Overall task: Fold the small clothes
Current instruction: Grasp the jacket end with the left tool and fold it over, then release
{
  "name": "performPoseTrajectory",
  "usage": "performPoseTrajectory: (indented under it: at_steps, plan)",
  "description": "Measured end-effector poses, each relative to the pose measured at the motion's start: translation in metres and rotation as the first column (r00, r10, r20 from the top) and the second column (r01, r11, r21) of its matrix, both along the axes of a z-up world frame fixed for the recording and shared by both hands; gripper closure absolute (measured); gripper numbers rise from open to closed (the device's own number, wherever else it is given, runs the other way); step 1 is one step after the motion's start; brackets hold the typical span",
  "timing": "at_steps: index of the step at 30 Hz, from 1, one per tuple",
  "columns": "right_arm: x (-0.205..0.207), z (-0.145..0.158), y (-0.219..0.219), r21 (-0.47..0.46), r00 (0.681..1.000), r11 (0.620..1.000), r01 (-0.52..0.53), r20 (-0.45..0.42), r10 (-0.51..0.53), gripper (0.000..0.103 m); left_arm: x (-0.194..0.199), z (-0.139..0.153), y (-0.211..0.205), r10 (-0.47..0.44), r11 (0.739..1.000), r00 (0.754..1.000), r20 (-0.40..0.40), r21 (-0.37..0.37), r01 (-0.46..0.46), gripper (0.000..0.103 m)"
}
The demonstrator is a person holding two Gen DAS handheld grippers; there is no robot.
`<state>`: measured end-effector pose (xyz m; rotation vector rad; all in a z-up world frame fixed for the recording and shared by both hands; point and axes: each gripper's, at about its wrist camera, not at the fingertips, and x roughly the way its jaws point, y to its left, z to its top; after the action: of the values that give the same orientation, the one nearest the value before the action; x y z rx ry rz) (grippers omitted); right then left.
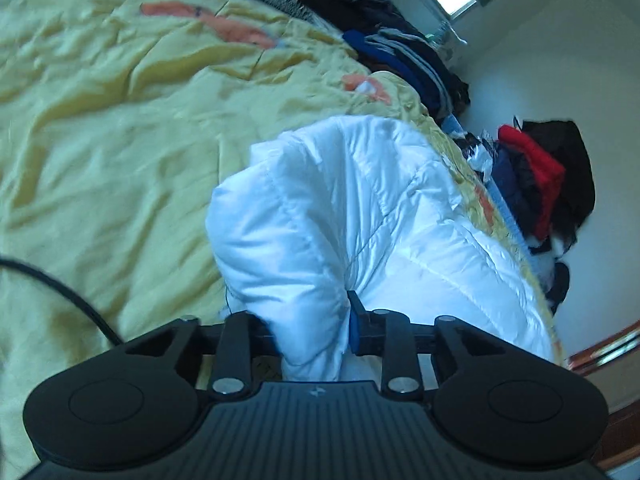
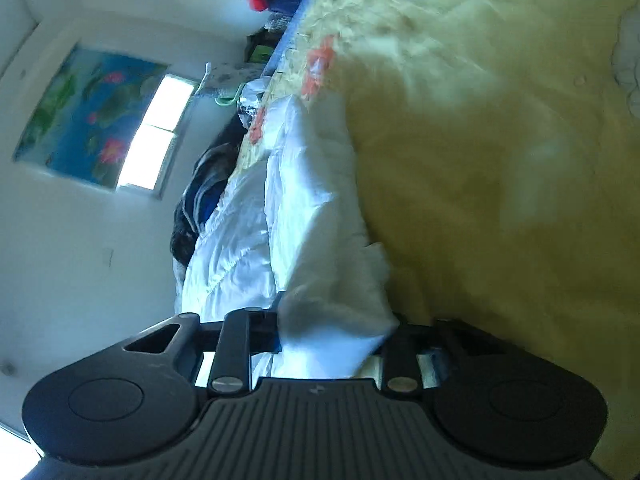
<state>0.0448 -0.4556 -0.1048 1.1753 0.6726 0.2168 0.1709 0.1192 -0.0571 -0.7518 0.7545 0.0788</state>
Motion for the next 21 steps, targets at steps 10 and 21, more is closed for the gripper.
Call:
performPoseTrajectory:
  at_steps: [10, 21]
  plan:
    - [0.008, 0.096, -0.028, -0.388, 0.959, 0.905, 0.177, 0.273, -0.070, 0.037, -0.029, 0.094, -0.030, 0.035, 0.819, 0.913, 0.405, 0.512, -0.259, 0.040]
    - [0.207, 0.097, 0.154, -0.595, 0.868, 0.744, -0.304, 0.149, 0.474, 0.032, 0.147, 0.043, -0.190, -0.372, 0.519, 0.928, 0.023, 0.834, 0.188, 0.030]
